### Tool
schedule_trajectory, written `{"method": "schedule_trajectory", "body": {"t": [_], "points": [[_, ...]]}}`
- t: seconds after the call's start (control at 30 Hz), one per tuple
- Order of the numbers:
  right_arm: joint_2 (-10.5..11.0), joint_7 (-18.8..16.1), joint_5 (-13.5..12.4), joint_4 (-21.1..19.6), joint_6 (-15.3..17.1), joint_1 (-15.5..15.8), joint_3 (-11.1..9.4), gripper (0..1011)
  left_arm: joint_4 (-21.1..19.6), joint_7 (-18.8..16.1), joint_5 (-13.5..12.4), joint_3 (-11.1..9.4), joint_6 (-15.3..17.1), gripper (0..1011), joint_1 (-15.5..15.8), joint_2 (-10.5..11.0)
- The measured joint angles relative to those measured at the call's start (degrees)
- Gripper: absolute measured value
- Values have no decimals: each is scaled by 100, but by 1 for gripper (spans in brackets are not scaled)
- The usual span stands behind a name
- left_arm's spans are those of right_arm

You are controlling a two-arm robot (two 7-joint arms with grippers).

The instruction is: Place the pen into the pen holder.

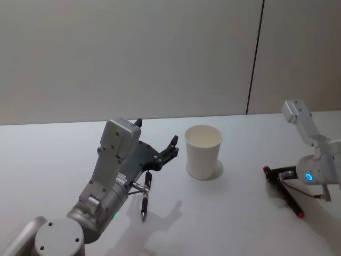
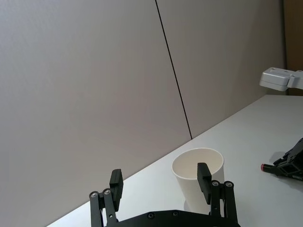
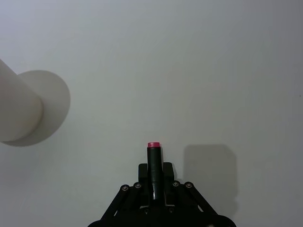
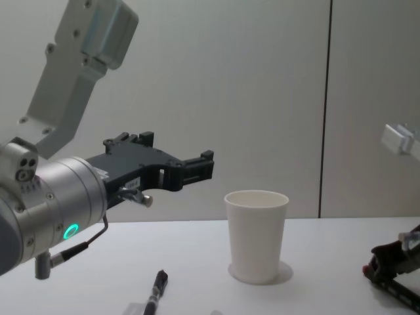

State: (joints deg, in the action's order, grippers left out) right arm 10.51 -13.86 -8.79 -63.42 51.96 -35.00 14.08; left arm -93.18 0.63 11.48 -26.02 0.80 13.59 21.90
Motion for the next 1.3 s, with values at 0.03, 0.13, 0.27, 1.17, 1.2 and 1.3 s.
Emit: {"method": "schedule_trajectory", "body": {"t": [0.03, 0.13, 0.27, 1.17, 1.2, 1.3], "points": [[0, -2, 2, 0, -2, 0, 0, 173, 0, 0, 0, 0, 0, 1000, 0, 0], [-2, -9, 8, 0, -16, 1, -2, 173, 0, 0, 0, 0, 0, 1000, 0, 0], [-4, -12, 10, -29, -49, 17, -7, 173, 0, 0, 0, 0, 0, 1000, 0, 0], [122, -22, -17, -848, -1254, 417, -72, 173, 0, 0, 0, 0, 0, 1000, 0, 0], [128, -26, -15, -873, -1308, 432, -74, 173, 0, 0, 0, 0, 0, 1000, 0, 0], [152, -49, -8, -969, -1550, 493, -78, 173, 0, 0, 0, 0, 0, 1000, 0, 0]]}}
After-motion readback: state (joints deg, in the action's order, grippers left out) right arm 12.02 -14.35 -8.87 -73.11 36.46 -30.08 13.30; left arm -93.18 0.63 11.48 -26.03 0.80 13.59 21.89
